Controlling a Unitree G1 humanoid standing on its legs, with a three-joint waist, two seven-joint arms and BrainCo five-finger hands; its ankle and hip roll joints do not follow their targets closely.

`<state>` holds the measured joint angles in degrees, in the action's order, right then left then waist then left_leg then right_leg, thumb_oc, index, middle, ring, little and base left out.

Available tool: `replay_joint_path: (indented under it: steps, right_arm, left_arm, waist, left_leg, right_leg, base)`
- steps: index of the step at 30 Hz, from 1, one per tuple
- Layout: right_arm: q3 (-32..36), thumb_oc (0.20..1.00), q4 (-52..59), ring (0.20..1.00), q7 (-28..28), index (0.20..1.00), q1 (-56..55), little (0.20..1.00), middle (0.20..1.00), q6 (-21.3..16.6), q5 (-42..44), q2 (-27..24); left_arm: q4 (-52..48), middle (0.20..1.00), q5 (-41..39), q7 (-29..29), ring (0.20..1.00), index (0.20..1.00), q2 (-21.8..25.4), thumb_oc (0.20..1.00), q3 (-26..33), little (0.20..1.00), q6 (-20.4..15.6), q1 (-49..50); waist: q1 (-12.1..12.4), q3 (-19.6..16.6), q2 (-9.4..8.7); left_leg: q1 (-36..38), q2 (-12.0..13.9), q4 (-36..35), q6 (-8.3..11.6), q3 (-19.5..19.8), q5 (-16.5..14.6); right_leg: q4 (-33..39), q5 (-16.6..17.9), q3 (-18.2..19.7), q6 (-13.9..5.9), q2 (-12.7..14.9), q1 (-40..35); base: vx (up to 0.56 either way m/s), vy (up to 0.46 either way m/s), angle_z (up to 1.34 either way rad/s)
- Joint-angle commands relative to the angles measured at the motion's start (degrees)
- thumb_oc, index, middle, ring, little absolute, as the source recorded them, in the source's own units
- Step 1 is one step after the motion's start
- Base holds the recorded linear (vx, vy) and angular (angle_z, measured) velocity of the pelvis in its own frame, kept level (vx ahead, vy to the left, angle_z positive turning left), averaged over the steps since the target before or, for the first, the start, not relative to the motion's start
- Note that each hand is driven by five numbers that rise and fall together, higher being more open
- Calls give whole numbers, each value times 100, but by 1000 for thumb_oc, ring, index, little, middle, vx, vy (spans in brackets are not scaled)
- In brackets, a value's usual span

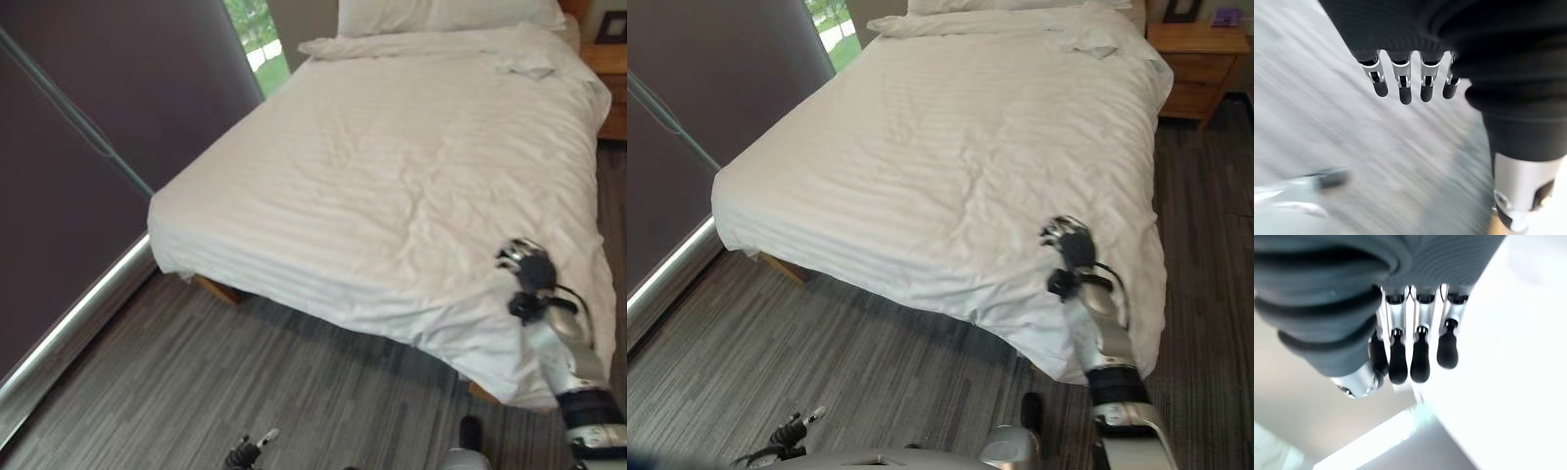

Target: Making the bed.

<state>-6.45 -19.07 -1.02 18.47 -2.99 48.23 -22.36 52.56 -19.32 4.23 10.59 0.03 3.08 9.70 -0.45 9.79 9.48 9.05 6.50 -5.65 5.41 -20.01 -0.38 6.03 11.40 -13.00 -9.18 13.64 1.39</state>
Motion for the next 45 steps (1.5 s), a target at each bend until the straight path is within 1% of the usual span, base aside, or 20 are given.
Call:
replay_joint_path:
  steps: [1,2,4,5,14,16,19,23,28,30,31,32,34,35,36,37,39,41,43,45]
  right_arm:
    - [91,200,-43,200,-360,200,774,200,200,-316,778,-26]
    - [90,200,-45,200,-361,200,776,200,200,-316,778,-27]
    - [-11,200,-635,200,-414,200,1530,200,200,-521,1314,98]
    - [-8,200,-657,200,-424,200,1553,200,200,-526,1323,89]
    - [1828,200,-2260,200,324,200,1892,200,200,-915,1954,-1172]
    - [2280,200,-3331,200,519,200,1581,200,200,-644,1590,-1711]
    - [2504,200,-3591,200,397,200,992,200,200,-223,959,-2050]
    - [3500,200,-3740,200,242,200,-214,200,200,67,846,-2698]
    - [4165,200,-3705,200,165,200,-1170,200,200,113,668,-2840]
    - [4269,200,-3593,200,148,200,-1646,200,200,110,392,-2747]
    - [3893,1000,-3373,1000,179,1000,-1702,1000,1000,68,111,-2541]
    - [3884,1000,-3359,1000,192,1000,-1694,1000,1000,68,103,-2524]
    - [3557,1000,-2801,1000,87,1000,-1852,1000,1000,121,-127,-2069]
    - [3565,1000,-2762,1000,106,1000,-1876,1000,1000,130,-137,-2034]
    - [3085,1000,-2107,1000,107,1000,-2076,1000,1000,90,-504,-1366]
    - [2913,1000,-1916,1000,193,1000,-2286,1000,1000,105,-570,-632]
    - [2586,1000,-1900,1000,244,1000,-2350,1000,1000,150,-930,-453]
    - [2475,1000,-1649,1000,327,1000,-2547,1000,1000,165,-978,186]
    - [1891,1000,-1120,1000,402,1000,-2698,1000,1000,147,-1539,723]
    - [1677,1000,-827,1000,469,1000,-2786,1000,1000,207,-1974,782]
  left_arm:
    - [87,1000,-66,-52,1000,1000,445,1000,-126,1000,-156,-505]
    - [87,1000,-66,-53,1000,1000,444,1000,-125,1000,-156,-506]
    - [74,1000,-171,-56,1000,1000,575,1000,-291,1000,-290,-649]
    - [80,1000,-173,-57,1000,1000,573,1000,-292,1000,-292,-665]
    - [997,1000,-628,-165,1000,1000,414,1000,-160,1000,-214,-437]
    - [1429,1000,-708,-197,1000,1000,285,1000,4,1000,-140,-361]
    - [1637,1000,-776,-206,1000,1000,254,1000,275,1000,-81,-310]
    - [1917,1000,-748,-397,1000,1000,290,1000,679,1000,27,-119]
    - [1975,1000,-832,-439,1000,1000,385,1000,956,1000,104,-128]
    - [1811,1000,-1052,-388,1000,1000,390,1000,1086,1000,40,-201]
    - [1505,1000,-1276,-287,1000,1000,355,1000,1036,1000,-123,-318]
    - [1496,1000,-1280,-281,1000,1000,361,1000,1046,1000,-121,-313]
    - [1004,1000,-1286,-232,1000,1000,371,1000,942,1000,-265,-307]
    - [983,1000,-1285,-224,1000,1000,385,1000,941,1000,-256,-290]
    - [23,1000,-1372,-174,1000,1000,221,1000,680,1000,-381,-260]
    - [-473,1000,-1386,-113,1000,1000,107,1000,500,1000,-310,-251]
    - [-942,1000,-1314,-69,1000,1000,20,1000,245,1000,-337,-362]
    - [-1102,1000,-947,-164,1000,1000,-26,1000,-147,1000,-187,-653]
    - [-1433,1000,-483,-112,1000,1000,-77,1000,-513,1000,-209,-998]
    - [-1688,1000,-338,-92,1000,1000,-6,1000,-627,1000,-215,-1042]
  waist:
    - [-17,320,-141]
    - [-17,318,-141]
    - [101,613,134]
    - [109,603,138]
    - [-73,1097,839]
    - [-113,1051,911]
    - [-239,1039,895]
    - [-552,908,788]
    - [-744,689,645]
    - [-815,659,444]
    - [-711,706,219]
    - [-724,716,200]
    - [-646,655,-41]
    - [-638,639,-71]
    - [-572,552,-249]
    - [-625,406,-339]
    - [-645,363,-351]
    - [-751,296,-468]
    - [-826,380,-687]
    - [-785,427,-737]
  left_leg:
    - [-434,335,64,448,189,649]
    - [-438,336,64,448,189,649]
    - [-932,365,64,535,220,835]
    - [-956,368,64,535,220,841]
    - [-2029,467,64,721,73,1147]
    - [-2177,501,64,747,-22,1152]
    - [-2149,517,64,764,-77,1162]
    - [-1971,552,64,765,-114,1099]
    - [-1633,608,64,722,-203,975]
    - [-1217,464,84,620,-10,819]
    - [-1039,105,474,511,871,316]
    - [-1071,100,523,502,877,309]
    - [-932,-224,935,368,1627,-207]
    - [-967,-240,959,362,1624,-193]
    - [-697,-552,1309,279,2416,-367]
    - [-436,-494,1008,172,2661,-479]
    - [-284,-455,840,81,2648,-717]
    - [-45,-331,382,34,2295,-606]
    - [128,-497,64,-76,2174,-588]
    - [122,-480,64,-111,2119,-549]
  right_leg:
    - [-103,-981,-94,-133,74,-548]
    - [-103,-980,-94,-133,73,-544]
    - [-103,-868,-69,-151,91,-33]
    - [-103,-862,-67,-149,88,-8]
    - [-103,-811,-9,-249,178,1093]
    - [-103,-813,113,-279,152,1343]
    - [-103,-812,160,-269,102,1378]
    - [-103,-877,239,-203,-5,1280]
    - [-103,-934,369,-146,-168,1117]
    - [-103,-988,489,-122,-264,852]
    - [-103,-955,664,-56,-348,804]
    - [-103,-929,663,-54,-338,812]
    - [-103,-814,934,-18,-473,867]
    - [-103,-785,944,-18,-458,893]
    - [-103,-523,1244,-36,-600,968]
    - [-103,-395,1382,-103,-618,989]
    - [-103,-409,1402,-129,-629,972]
    - [-122,-222,1360,-226,-578,986]
    - [-217,1,1289,-452,-576,1127]
    - [-284,-86,1176,-448,-587,1114]
  base:
    - [-48,-14,38]
    - [-168,-22,10]
    - [-253,-41,-2]
    - [-193,-52,-6]
    - [-104,3,3]
    - [-25,-1,-21]
    - [23,-51,-5]
    - [40,-59,3]
    - [42,-60,-26]
    - [63,-51,-73]
    - [6,-28,-91]
    - [-27,-64,-107]
    - [-13,-71,-115]
    - [-60,-18,-178]
    - [-127,84,-154]
    - [-69,93,-112]
    - [-65,133,-48]
    - [-199,164,-97]
    - [-377,145,-34]
    - [-290,44,-43]
